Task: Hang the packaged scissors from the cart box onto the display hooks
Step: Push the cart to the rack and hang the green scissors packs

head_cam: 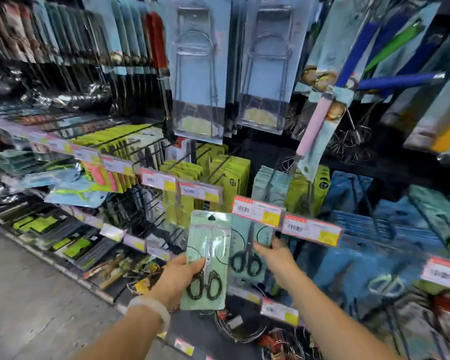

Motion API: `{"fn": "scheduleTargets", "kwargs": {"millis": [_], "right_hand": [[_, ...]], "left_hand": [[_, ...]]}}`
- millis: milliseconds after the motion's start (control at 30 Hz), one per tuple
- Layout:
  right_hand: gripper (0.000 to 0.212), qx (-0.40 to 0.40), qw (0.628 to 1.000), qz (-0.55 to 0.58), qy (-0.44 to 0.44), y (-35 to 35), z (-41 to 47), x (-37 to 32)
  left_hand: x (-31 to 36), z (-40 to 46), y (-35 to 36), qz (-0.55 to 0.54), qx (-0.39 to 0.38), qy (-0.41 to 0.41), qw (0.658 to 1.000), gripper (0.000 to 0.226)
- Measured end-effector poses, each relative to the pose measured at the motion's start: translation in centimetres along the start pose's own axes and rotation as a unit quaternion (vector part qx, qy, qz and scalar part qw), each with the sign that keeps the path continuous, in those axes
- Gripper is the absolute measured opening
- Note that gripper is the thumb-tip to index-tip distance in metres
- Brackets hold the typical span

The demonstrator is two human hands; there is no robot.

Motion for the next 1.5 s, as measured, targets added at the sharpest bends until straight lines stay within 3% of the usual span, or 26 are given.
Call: {"fn": "scheduleTargets", "kwargs": {"millis": [67, 100, 267, 400, 467, 600, 667, 733, 967, 1200, 1300, 1367, 1433, 1500], "right_hand": [[0.036, 0.021, 1.000, 0.021, -0.004, 0.1, 0.0, 0.3], [0.036, 0.034, 0.999, 0.031, -0.006, -0.1, -0.1, 0.4], [0.036, 0.095, 0.994, 0.058, 0.003, -0.8, 0.2, 1.1], [0.052, 0.163, 0.985, 0.020, 0.049, -1.5, 0.3, 0.5], [0.049, 0.155, 0.986, -0.019, 0.065, -1.4, -0.7, 0.2], [0.038, -0.003, 0.996, -0.038, 0.079, 2.4, -3.7, 1.2], [0.026, -0.034, 0.996, -0.042, 0.065, 3.5, -4.7, 2.0], [0.011, -0.002, 0.999, -0.036, 0.025, 3.0, -5.3, 1.9], [0.012, 0.101, 0.990, -0.049, -0.083, -0.2, -5.7, -2.5], [0.004, 0.121, 0.988, -0.074, -0.059, -0.5, -4.4, -2.3], [0.008, 0.133, 0.988, -0.069, -0.047, -0.6, -3.9, -1.4], [0.026, 0.137, 0.987, -0.062, -0.048, -0.7, -3.4, -1.4], [0.034, 0.130, 0.987, -0.086, -0.040, -0.5, -3.3, -1.6], [0.041, 0.126, 0.983, -0.130, -0.022, -0.6, -3.0, -1.2]], "left_hand": [[-0.7, 1.6, -0.6, 0.038, -0.019, 0.006, 0.999, 0.047], [-1.4, 2.7, -0.8, 0.046, -0.032, 0.010, 0.998, 0.048], [-0.5, 2.8, -0.8, 0.074, -0.082, 0.023, 0.994, 0.038], [0.5, 3.0, -0.4, 0.081, -0.107, 0.033, 0.990, 0.023], [0.9, 3.1, 0.4, 0.074, -0.120, 0.040, 0.989, 0.016], [1.5, 2.9, 2.9, 0.061, -0.142, 0.050, 0.987, 0.010], [1.7, 2.6, 4.3, 0.060, -0.151, 0.051, 0.985, 0.006], [2.0, 2.6, 5.5, 0.064, -0.150, 0.058, 0.985, 0.007], [6.4, 2.2, 7.3, 0.103, -0.107, 0.161, 0.976, 0.009], [7.4, 2.8, 8.0, 0.166, -0.083, 0.147, 0.972, 0.017], [7.0, 3.1, 8.1, 0.166, -0.084, 0.138, 0.973, 0.024], [7.2, 3.4, 8.1, 0.170, -0.073, 0.140, 0.973, 0.030], [7.2, 3.9, 8.2, 0.183, -0.062, 0.137, 0.972, 0.018], [6.4, 4.5, 8.4, 0.227, -0.058, 0.115, 0.965, 0.038]]}}
Point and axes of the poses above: each hand's wrist, its own z-axis towards the middle knuckle, its own y-axis out of the palm, x = y × z, the point moved 9 cm from there along z, towards the middle knuckle, and after that the axes turned 10 degrees about z, right-handed, at the moved point
